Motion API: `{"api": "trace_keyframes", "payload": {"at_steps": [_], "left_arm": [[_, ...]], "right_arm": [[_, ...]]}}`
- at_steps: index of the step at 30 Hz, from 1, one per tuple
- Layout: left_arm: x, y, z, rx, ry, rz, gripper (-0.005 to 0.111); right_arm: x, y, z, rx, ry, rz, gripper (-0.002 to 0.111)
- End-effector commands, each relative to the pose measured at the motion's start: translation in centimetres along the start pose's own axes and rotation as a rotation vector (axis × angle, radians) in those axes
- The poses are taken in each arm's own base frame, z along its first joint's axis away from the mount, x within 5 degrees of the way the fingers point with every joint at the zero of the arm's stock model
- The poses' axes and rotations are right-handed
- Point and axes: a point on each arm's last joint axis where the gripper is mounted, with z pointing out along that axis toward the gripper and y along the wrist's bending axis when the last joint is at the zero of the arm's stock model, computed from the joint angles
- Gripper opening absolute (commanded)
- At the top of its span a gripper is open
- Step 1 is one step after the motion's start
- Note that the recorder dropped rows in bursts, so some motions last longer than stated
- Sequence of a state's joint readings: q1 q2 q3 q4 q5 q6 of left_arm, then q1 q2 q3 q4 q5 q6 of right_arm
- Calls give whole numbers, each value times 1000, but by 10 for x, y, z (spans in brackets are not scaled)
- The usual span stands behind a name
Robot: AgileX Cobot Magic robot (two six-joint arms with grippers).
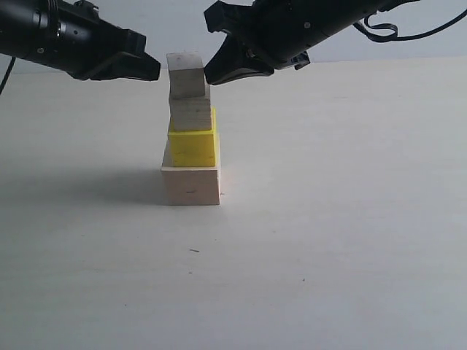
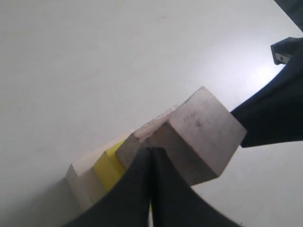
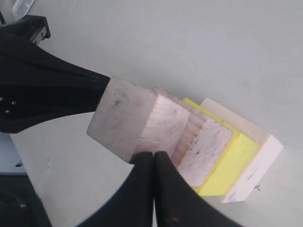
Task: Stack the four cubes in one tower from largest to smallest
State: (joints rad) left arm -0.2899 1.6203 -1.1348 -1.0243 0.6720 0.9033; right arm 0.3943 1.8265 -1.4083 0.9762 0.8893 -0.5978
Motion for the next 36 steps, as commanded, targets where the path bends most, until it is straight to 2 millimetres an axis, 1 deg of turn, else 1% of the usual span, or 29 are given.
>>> {"api": "trace_keyframes", "payload": {"at_steps": [1, 16, 18, 21, 24, 29, 36], "left_arm": [[-4, 0, -2, -2, -21, -6, 0], [-5, 0, -1, -2, -36, -18, 0], [-4, 1, 1, -4, -32, -22, 0], [0, 7, 10, -3, -8, -42, 0], [-1, 7, 12, 8, -17, -54, 0], [-11, 4, 8, 23, -43, -30, 0], [-6, 8, 18, 42, -6, -47, 0]], "right_arm": [[-2, 1, -2, 12, -14, -7, 0], [-2, 1, -2, 16, -18, -8, 0], [-2, 1, -2, 16, -18, -8, 0], [-3, 1, -2, 18, -20, -8, 0], [-2, 1, -2, 21, -17, -12, 0], [-2, 0, -2, 23, -19, -12, 0], [-2, 0, -2, 23, -19, -12, 0]]}}
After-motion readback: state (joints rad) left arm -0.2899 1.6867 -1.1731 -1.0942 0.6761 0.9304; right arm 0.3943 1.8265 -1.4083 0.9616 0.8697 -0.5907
